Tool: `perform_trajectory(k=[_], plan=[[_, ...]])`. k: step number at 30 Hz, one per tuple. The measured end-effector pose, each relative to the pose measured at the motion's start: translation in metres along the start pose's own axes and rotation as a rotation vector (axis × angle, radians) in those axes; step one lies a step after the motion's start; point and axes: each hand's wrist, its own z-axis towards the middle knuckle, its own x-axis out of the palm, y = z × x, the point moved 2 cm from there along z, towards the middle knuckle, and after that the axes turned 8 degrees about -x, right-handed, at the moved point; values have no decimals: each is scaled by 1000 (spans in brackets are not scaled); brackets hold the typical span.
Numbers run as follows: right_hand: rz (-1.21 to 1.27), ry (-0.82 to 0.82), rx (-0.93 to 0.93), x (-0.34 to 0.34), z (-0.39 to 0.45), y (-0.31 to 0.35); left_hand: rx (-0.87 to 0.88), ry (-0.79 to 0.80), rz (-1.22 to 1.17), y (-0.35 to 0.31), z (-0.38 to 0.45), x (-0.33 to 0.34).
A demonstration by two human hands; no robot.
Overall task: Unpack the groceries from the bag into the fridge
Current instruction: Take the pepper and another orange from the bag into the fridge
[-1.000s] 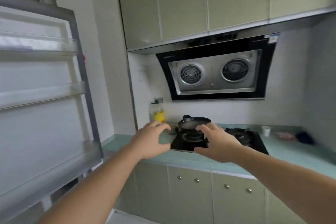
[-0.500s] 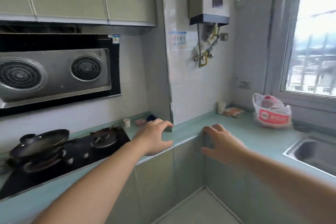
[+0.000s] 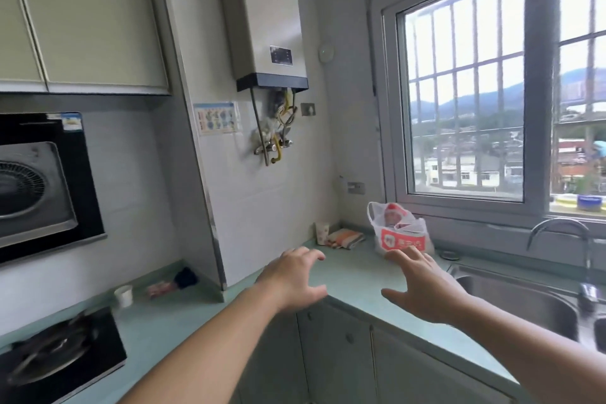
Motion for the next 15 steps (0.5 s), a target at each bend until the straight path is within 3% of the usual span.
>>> perform_trajectory(k=[5,15], plan=[[-47,7,-30,-3,25,-53,-5,36,21,-26,56,19],[-46,92,100,17,54,-155,40,106,-21,-64,170,82]])
